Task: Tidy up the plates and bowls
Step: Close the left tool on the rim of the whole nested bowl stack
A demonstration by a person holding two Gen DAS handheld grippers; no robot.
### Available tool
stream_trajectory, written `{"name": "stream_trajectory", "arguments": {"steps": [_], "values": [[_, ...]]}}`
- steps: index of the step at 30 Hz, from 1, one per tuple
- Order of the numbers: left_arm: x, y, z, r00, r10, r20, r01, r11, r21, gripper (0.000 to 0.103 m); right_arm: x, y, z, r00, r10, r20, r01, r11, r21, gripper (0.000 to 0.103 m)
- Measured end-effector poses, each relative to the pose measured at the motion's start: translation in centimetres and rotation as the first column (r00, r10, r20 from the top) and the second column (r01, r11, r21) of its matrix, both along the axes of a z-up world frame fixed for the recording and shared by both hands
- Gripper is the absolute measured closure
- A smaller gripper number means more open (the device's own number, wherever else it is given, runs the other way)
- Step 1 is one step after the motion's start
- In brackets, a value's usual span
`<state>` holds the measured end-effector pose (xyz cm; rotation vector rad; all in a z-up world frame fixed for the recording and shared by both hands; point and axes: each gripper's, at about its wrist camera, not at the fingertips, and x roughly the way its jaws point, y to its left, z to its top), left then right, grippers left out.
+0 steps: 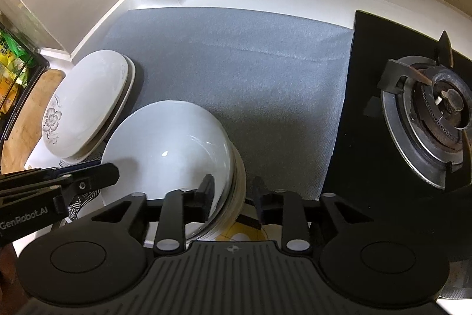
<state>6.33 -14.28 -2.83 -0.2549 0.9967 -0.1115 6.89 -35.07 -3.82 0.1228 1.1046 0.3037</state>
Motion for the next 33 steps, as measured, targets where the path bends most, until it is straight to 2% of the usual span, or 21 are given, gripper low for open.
{"name": "stream_trajectory", "arguments": {"steps": [4,7,18,23,26,33], "values": [[0.1,0.4,-0.3,1.000,0.011,-0.002,-0.011,1.000,-0.014,0.068,0.0,-0.1,-0.1,1.000,-0.007,0.011,0.007,1.000,0.006,0.067],[0.4,0.7,-0.7,1.000,0.021,-0.015,-0.022,0.999,-0.041,0.064,0.1,-0.1,-0.3,1.000,-0.016,0.013,0.015,1.000,0.016,0.061],[2.0,1.2,-2.5,0.995,0.060,-0.078,-0.067,0.993,-0.100,0.047,1.1,0.0,-1.7,0.999,-0.016,-0.031,0.017,0.999,0.043,0.060],[2.6,1.5,-3.6,0.990,0.078,-0.121,-0.093,0.988,-0.122,0.045,1.7,0.2,-2.3,0.998,-0.007,-0.067,0.011,0.998,0.058,0.058],[2.8,1.5,-4.3,0.985,0.089,-0.146,-0.110,0.984,-0.142,0.045,2.2,0.3,-2.5,0.997,-0.002,-0.083,0.008,0.998,0.070,0.053],[3.2,1.7,-5.4,0.978,0.096,-0.187,-0.129,0.977,-0.172,0.045,3.2,0.6,-3.6,0.988,0.019,-0.150,-0.003,0.994,0.108,0.050]]}}
